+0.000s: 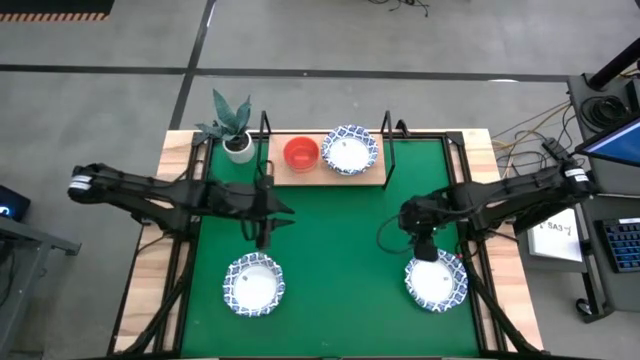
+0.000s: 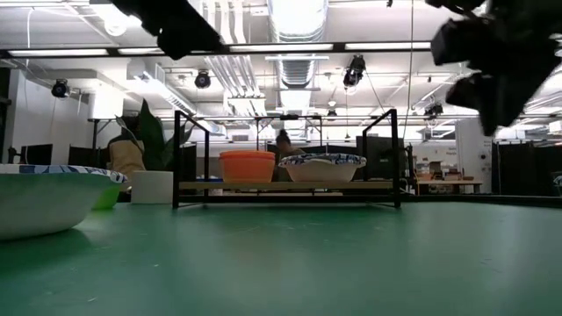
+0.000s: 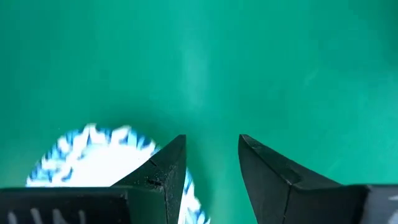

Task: Place and stack bowls onto a shelf
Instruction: Stack the blue patterned bowl on top of the other blue patterned bowls on the shelf

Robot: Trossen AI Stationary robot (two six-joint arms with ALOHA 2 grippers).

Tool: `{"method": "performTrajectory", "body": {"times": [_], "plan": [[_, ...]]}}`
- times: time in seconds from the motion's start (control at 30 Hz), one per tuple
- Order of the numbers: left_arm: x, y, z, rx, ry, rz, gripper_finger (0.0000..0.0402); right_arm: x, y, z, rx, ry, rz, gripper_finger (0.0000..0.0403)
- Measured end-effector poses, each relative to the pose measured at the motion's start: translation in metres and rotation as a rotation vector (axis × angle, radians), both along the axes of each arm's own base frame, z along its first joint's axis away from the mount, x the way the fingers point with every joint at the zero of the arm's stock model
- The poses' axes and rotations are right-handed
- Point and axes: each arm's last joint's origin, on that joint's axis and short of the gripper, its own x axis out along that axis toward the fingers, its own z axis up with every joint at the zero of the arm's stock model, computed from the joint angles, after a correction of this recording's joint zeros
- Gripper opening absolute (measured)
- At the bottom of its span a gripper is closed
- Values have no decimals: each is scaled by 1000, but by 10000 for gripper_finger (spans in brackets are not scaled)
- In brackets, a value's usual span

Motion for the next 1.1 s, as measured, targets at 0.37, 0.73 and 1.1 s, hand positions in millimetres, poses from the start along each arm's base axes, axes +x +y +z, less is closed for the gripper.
{"method": "performTrajectory", "body": {"times": [0.37,0.73,1.1], "plan": [[-8,1,1,-27,-73,9,102,3,34,-27,-30,187,190,134],[-1,0,-4,10,-53,-8,102,15,41,-60,-108,354,261,134],[1,0,-7,3,-43,-4,102,22,44,-71,-73,368,265,80]]}}
